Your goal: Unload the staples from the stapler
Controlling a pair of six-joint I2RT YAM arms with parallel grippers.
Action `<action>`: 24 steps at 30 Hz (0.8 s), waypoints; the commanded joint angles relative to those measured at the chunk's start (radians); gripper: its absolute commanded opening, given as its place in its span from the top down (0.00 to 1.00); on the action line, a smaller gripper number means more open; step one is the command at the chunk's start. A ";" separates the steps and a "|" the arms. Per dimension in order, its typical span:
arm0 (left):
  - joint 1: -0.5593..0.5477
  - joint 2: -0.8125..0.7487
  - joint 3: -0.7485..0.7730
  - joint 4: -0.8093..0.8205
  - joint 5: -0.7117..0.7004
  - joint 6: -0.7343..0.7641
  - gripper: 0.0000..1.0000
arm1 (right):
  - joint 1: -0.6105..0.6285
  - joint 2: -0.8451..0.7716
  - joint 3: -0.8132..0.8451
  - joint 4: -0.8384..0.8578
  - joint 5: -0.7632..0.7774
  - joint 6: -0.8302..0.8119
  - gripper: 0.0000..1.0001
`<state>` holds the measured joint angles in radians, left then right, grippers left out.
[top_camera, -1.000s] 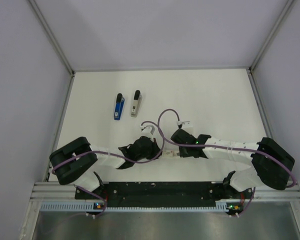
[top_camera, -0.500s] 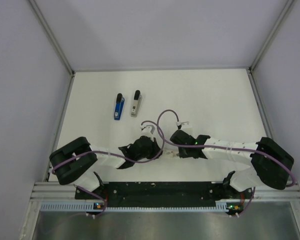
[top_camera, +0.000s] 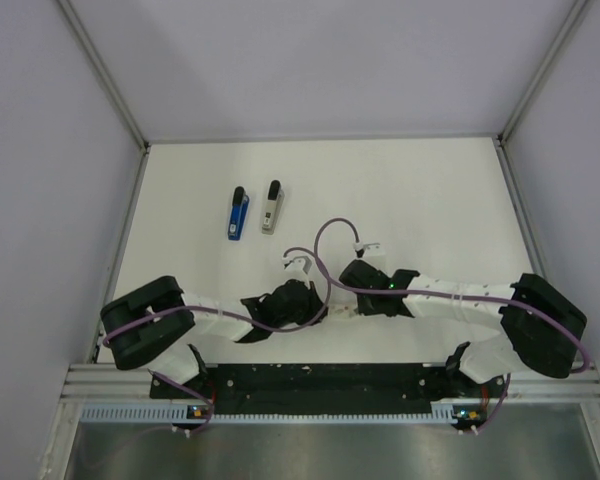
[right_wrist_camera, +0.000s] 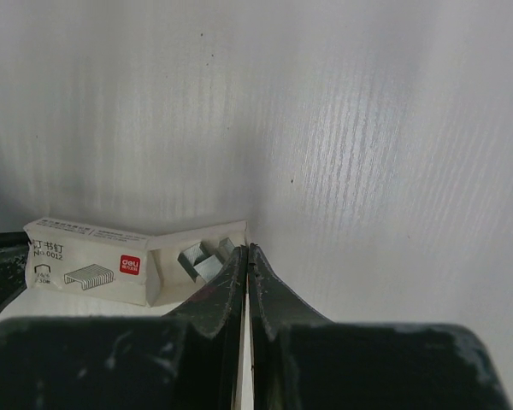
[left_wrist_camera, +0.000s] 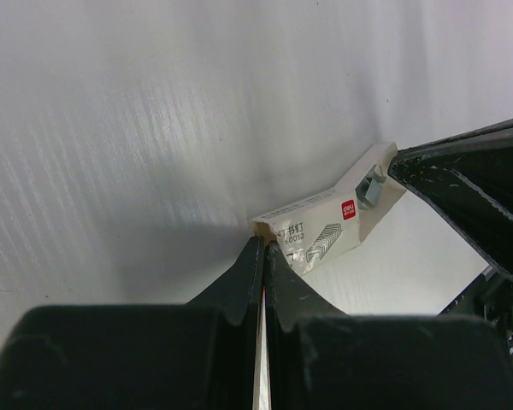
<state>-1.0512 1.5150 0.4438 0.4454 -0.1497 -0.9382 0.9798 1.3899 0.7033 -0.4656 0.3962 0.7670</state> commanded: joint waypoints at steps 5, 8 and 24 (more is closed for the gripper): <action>-0.043 -0.004 0.003 -0.028 -0.106 -0.093 1.00 | 0.042 0.008 0.033 0.005 0.023 0.057 1.00; -0.049 -0.030 -0.005 -0.056 -0.161 -0.119 1.00 | 0.054 0.003 0.024 0.005 0.016 0.083 1.00; -0.127 -0.138 -0.062 -0.094 -0.294 -0.205 1.00 | 0.103 -0.014 0.010 -0.002 0.035 0.187 1.00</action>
<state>-1.1553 1.4063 0.3939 0.3393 -0.3977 -1.1118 1.0565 1.3903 0.7010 -0.4793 0.4068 0.9157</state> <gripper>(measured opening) 0.029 0.004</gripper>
